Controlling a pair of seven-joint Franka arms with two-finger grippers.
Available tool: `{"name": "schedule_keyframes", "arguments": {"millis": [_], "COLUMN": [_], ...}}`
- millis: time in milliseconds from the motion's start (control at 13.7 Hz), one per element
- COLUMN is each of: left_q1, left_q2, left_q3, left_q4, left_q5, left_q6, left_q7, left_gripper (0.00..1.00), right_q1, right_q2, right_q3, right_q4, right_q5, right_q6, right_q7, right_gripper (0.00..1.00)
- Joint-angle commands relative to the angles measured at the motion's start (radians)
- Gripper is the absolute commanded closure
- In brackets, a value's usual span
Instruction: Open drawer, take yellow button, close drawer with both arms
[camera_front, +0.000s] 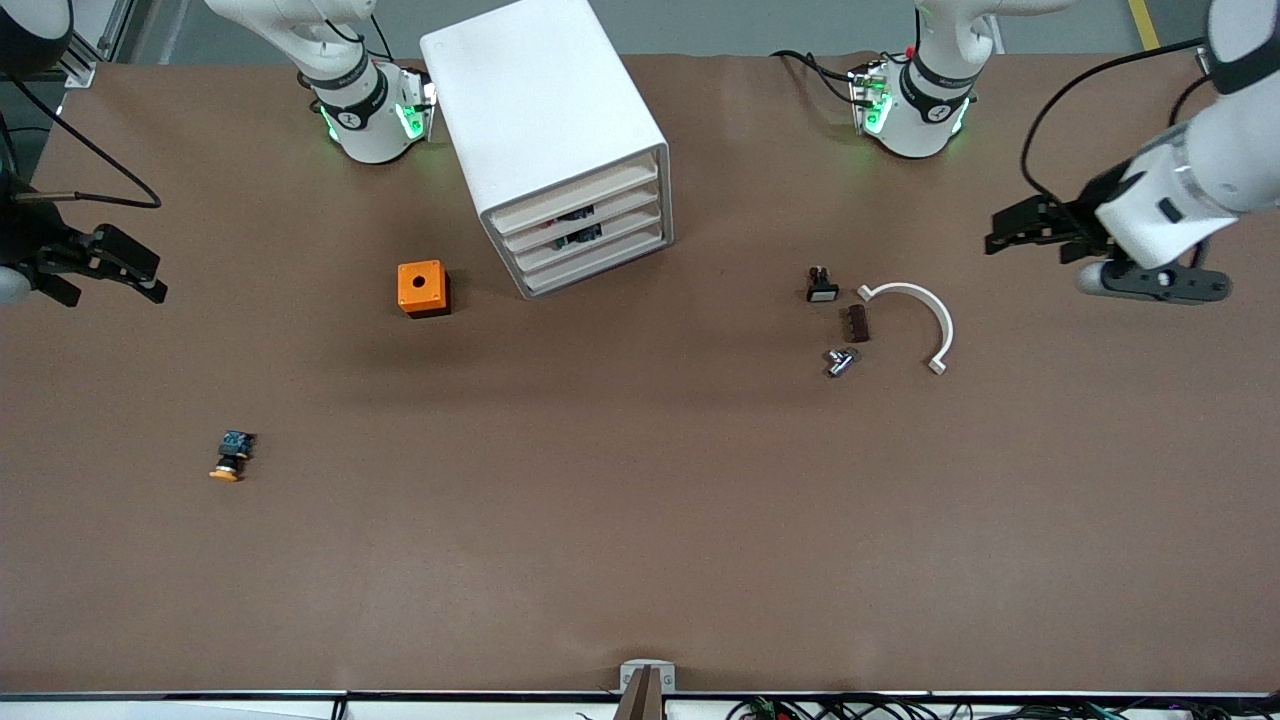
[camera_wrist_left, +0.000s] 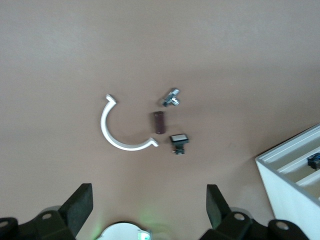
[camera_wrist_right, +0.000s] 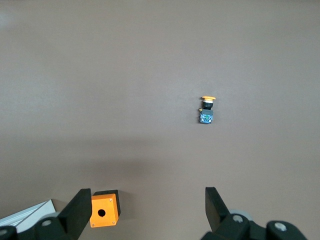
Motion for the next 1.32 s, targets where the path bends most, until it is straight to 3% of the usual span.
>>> {"name": "schedule_keyframes", "arguments": {"millis": [0,731,1242], "left_q1": [0.031,0.099,0.010], "left_q2": [-0.038,-0.041,-0.036], "left_q3": [-0.011,-0.014,0.045], "left_q4": [-0.015,0.063,0.063], "left_q5": [0.077,0.101,0.135], "left_q6": [-0.004,0.048,0.084], "left_q7": [0.039,0.049,0.036], "left_gripper": [0.00,0.00,0.00], "right_q1": [-0.026,-0.052,-0.042], "right_q2": [0.000,0.003,0.006], "right_q3": [0.017,0.033,0.034], "right_q4": [0.021,0.016,0.035], "right_q5": [-0.002,-0.005,-0.040], "right_q6": [-0.008,-0.021,-0.014], "right_q7": [0.001,0.002,0.011], "right_gripper": [0.00,0.00,0.00]}}
